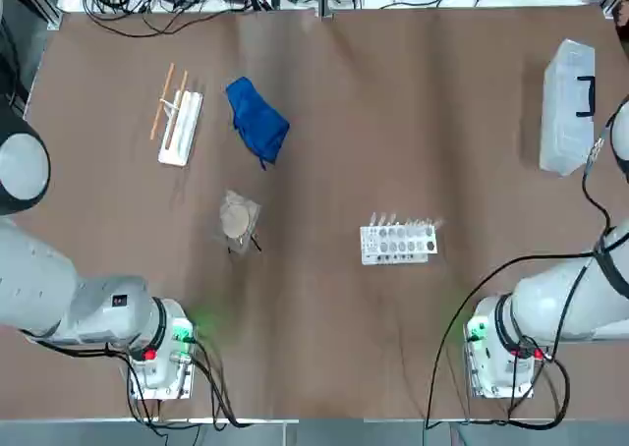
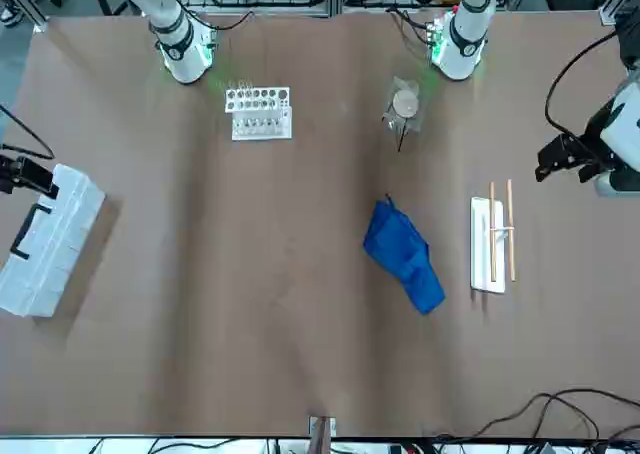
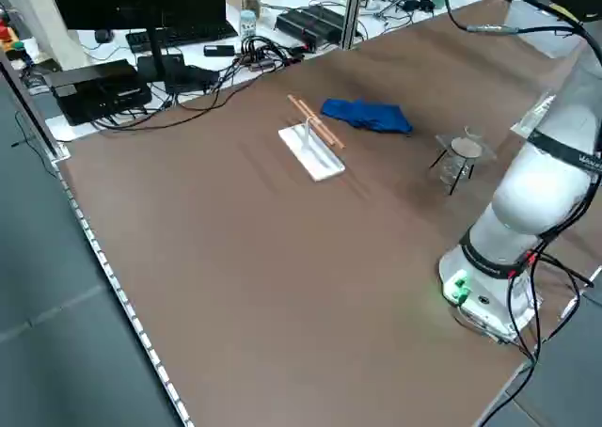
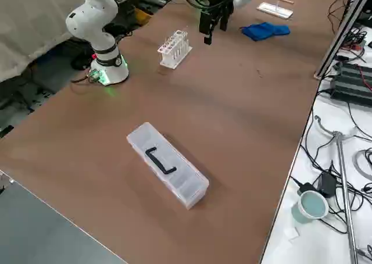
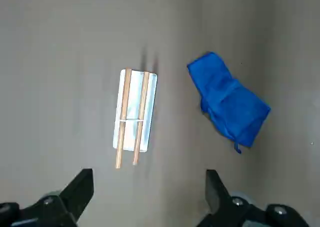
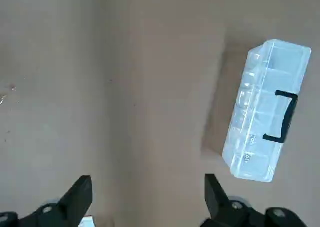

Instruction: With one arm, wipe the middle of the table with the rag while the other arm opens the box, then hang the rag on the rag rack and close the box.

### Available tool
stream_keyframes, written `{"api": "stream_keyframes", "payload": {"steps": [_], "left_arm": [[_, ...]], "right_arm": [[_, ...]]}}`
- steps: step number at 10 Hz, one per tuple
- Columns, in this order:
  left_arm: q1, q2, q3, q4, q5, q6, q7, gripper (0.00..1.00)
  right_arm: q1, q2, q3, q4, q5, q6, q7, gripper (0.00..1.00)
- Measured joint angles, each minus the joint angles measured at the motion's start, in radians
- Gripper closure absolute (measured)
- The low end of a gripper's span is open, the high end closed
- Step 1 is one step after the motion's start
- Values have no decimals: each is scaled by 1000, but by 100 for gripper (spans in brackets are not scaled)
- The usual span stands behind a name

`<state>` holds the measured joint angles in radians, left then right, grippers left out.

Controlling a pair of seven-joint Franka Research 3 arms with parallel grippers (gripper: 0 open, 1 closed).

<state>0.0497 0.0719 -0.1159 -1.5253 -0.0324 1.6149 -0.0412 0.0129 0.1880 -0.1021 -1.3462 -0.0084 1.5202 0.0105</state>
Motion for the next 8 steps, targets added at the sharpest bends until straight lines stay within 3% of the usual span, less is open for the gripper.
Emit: {"api": "stream_keyframes", "payload": {"steps": [5,8], "left_arm": [[-19,21,-7,4,0,10,-3,1],[-86,193,-43,5,-1,130,-13,5]], "right_arm": [[3,0,2,0,0,-3,0,1],[5,0,3,1,0,-3,0,1]]}}
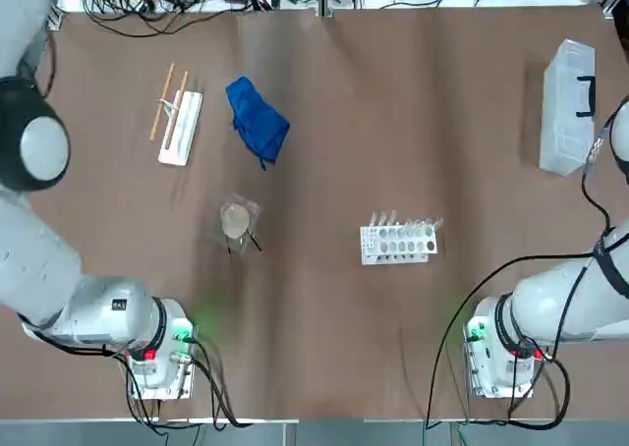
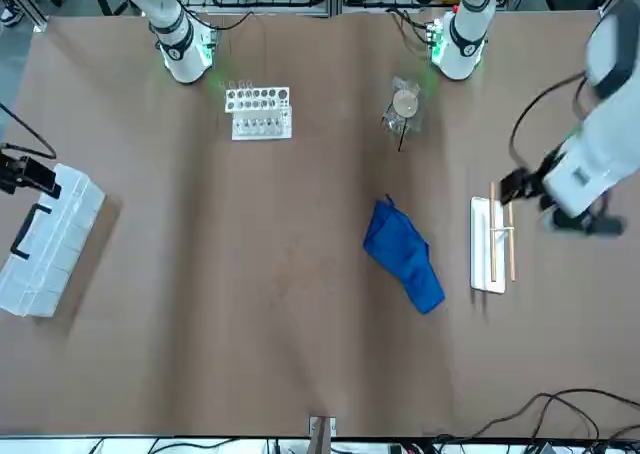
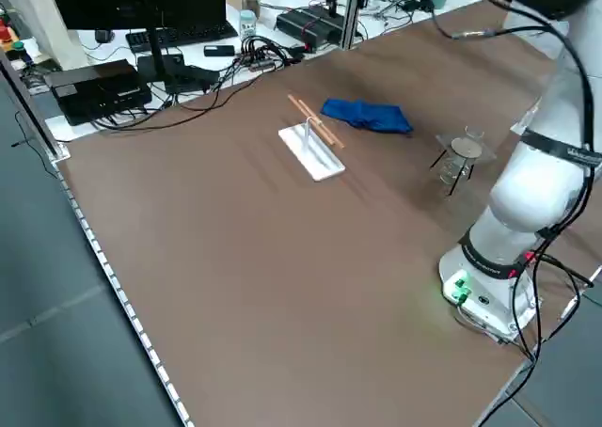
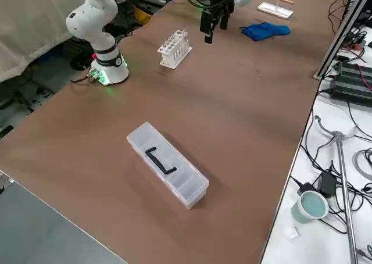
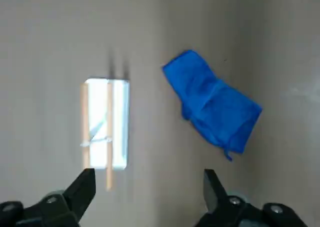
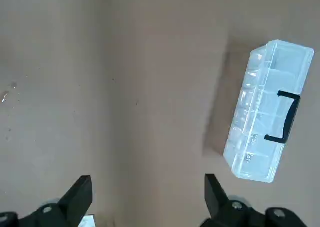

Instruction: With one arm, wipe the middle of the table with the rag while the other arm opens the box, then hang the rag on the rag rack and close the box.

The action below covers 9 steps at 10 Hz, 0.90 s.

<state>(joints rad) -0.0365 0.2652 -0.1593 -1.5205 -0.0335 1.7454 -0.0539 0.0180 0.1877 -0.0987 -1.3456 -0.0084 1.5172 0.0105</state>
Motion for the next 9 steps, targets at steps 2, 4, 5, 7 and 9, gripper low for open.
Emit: {"api": "stream_keyframes", "payload": {"steps": [2,4,5,7,9], "left_arm": [[-62,132,-21,1,0,109,-13,8],[-115,251,-24,2,0,204,-39,5],[-151,311,-24,2,0,248,-64,0],[-192,408,-24,4,0,298,-93,0],[-193,461,-20,5,29,321,-89,0]], "right_arm": [[-1,0,-1,0,0,0,0,1],[-1,0,-1,0,0,0,0,1],[-1,0,-1,0,0,-1,0,1],[0,0,-1,0,0,-1,0,1],[-1,0,-1,0,0,-1,0,1]]}}
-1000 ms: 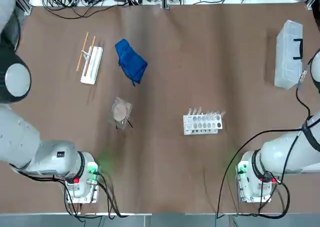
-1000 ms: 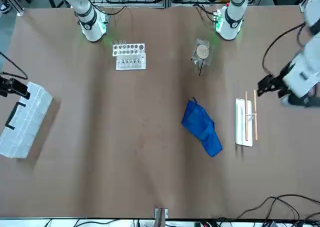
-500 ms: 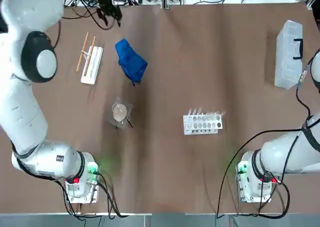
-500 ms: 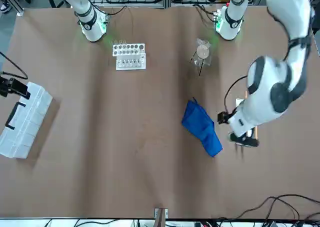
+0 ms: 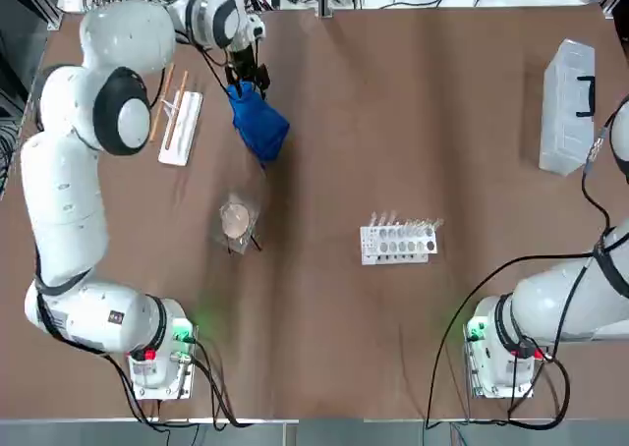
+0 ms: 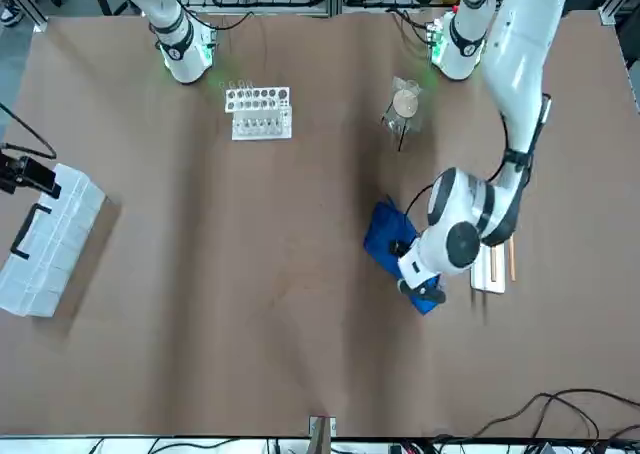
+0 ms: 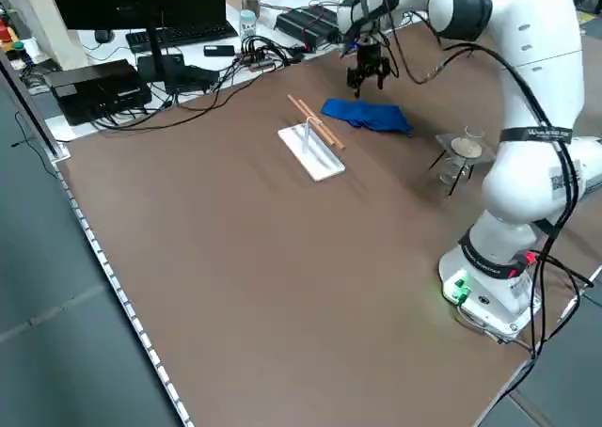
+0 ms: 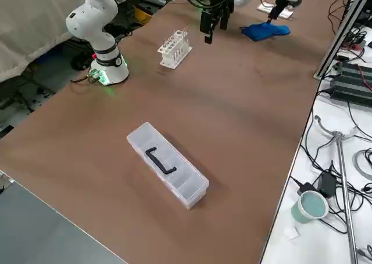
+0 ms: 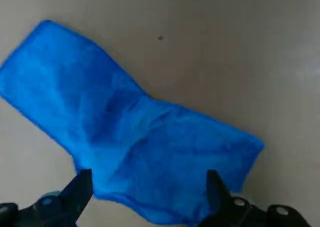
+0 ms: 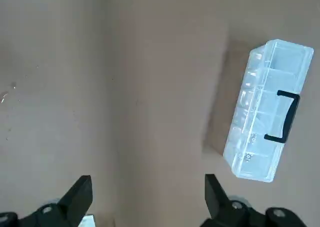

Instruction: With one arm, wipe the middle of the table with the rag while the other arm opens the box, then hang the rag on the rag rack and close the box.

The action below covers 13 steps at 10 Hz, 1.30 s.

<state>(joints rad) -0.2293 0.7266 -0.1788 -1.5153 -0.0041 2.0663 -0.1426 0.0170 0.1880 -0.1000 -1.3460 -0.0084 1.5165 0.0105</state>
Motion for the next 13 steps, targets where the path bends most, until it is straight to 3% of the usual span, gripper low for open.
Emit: {"api": "stream_keyframes", "payload": {"steps": [3,4,7,9,11,13], "left_arm": [[3,50,2,2,55,87,0,5],[3,63,1,-1,55,89,-6,14],[-5,71,1,-11,59,87,-20,63],[-36,68,-2,-8,59,87,-61,89],[-114,72,-6,-1,58,90,-135,91],[-196,108,-7,66,39,95,-222,91]], "right_arm": [[0,0,-1,0,0,0,0,1],[0,0,-1,0,0,0,0,1],[0,0,-1,0,0,-2,0,1],[0,0,-1,0,0,-2,0,1],[0,0,-1,0,0,-2,0,1],[0,0,-1,0,0,-2,0,1]]}}
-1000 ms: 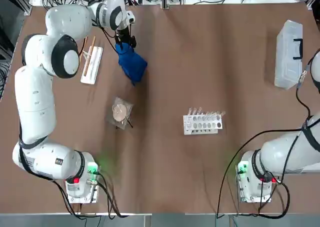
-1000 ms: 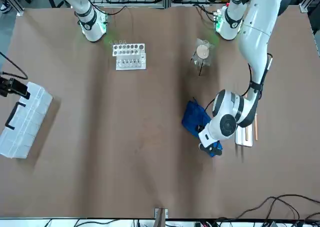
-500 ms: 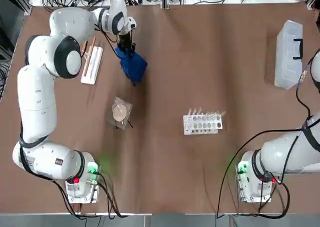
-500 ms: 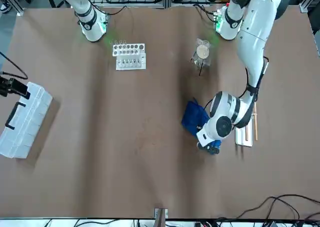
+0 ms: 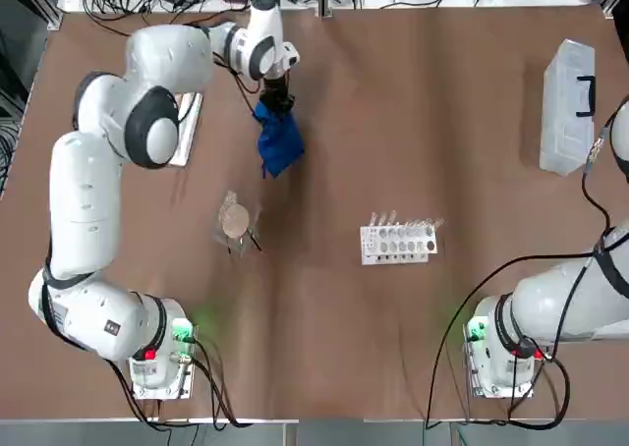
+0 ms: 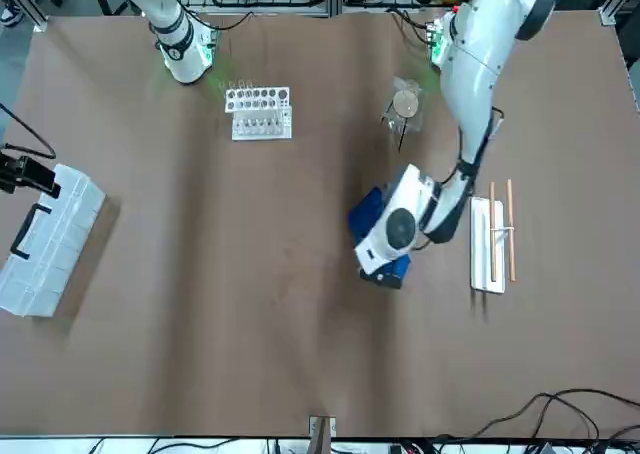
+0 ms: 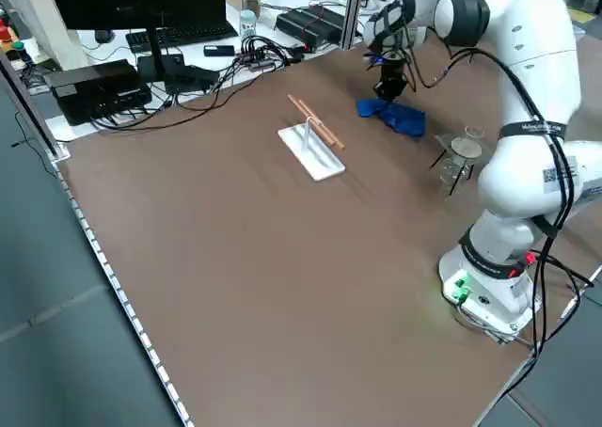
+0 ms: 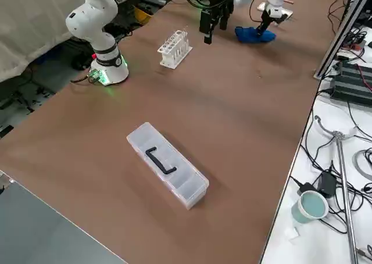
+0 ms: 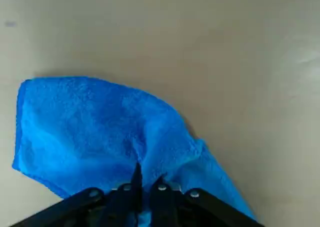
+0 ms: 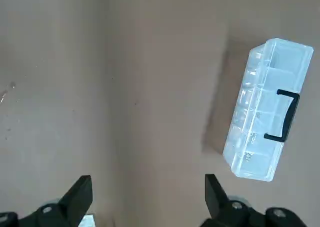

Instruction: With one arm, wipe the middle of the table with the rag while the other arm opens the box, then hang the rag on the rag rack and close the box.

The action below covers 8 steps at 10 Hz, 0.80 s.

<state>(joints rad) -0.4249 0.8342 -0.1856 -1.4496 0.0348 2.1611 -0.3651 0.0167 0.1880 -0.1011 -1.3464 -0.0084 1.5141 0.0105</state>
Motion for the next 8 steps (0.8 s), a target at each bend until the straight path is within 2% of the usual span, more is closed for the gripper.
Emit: {"api": "stream_keyframes", "payload": {"steps": [1,2,3,4,7,8], "left_arm": [[-42,29,2,49,-4,3,-15,91],[-112,50,33,87,-1,2,-23,91],[-208,56,97,109,-34,2,-43,91],[-269,60,129,131,-87,19,-55,91],[-334,105,127,187,-125,238,-90,91],[-345,124,114,191,-142,323,-104,91]], "right_arm": [[0,0,1,0,0,0,0,1],[1,1,2,-1,0,-4,0,1],[2,4,3,-2,0,-10,0,1],[1,11,2,-7,1,-16,-1,1],[9,119,4,-33,1,-16,-6,3],[12,164,5,-37,1,-13,-6,19]]}}
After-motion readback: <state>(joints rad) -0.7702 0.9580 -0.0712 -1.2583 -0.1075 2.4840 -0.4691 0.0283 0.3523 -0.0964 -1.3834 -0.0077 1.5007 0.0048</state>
